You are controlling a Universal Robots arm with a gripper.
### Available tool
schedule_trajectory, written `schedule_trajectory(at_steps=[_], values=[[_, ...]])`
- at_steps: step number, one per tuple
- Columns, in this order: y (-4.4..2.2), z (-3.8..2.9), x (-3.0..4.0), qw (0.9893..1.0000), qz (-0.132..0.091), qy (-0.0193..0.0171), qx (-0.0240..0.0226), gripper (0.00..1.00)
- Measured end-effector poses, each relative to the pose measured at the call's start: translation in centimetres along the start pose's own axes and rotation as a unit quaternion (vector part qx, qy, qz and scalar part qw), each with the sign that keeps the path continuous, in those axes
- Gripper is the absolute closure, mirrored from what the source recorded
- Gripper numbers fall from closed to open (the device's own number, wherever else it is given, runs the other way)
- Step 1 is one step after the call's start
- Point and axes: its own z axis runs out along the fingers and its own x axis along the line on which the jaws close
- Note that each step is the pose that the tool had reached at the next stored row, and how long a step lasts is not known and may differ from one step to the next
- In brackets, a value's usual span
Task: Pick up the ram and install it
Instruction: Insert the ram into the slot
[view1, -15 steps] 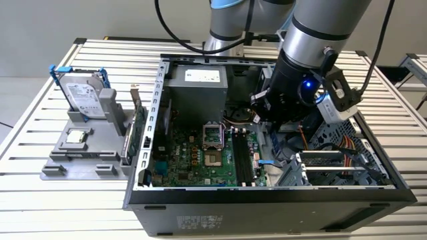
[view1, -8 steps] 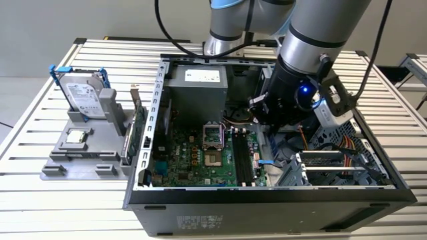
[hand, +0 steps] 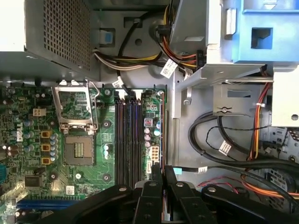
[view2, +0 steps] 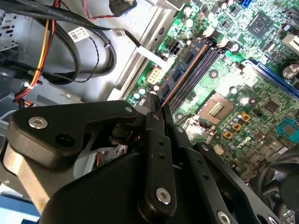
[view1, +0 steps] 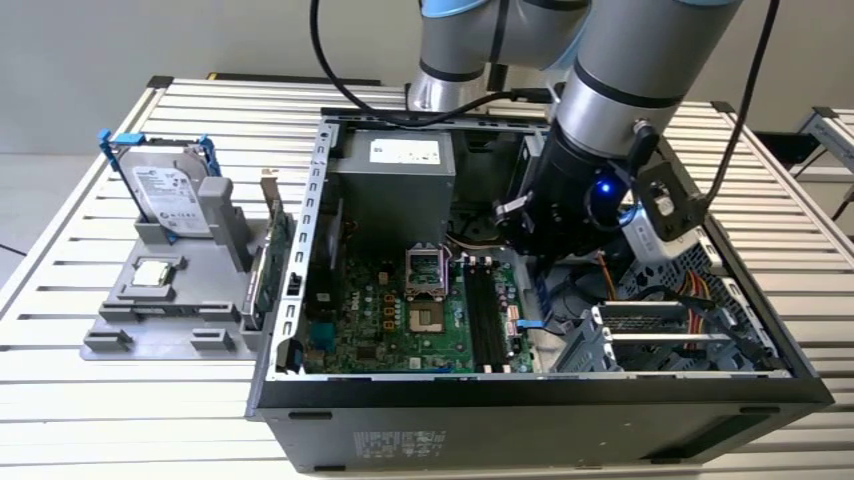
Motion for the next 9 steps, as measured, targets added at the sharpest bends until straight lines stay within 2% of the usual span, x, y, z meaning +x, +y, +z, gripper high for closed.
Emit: schedule_trajectory(at_steps=[9], values=[[0.0,0.67,0.06,1.0,0.0,0.0012,0.0002,1.0]])
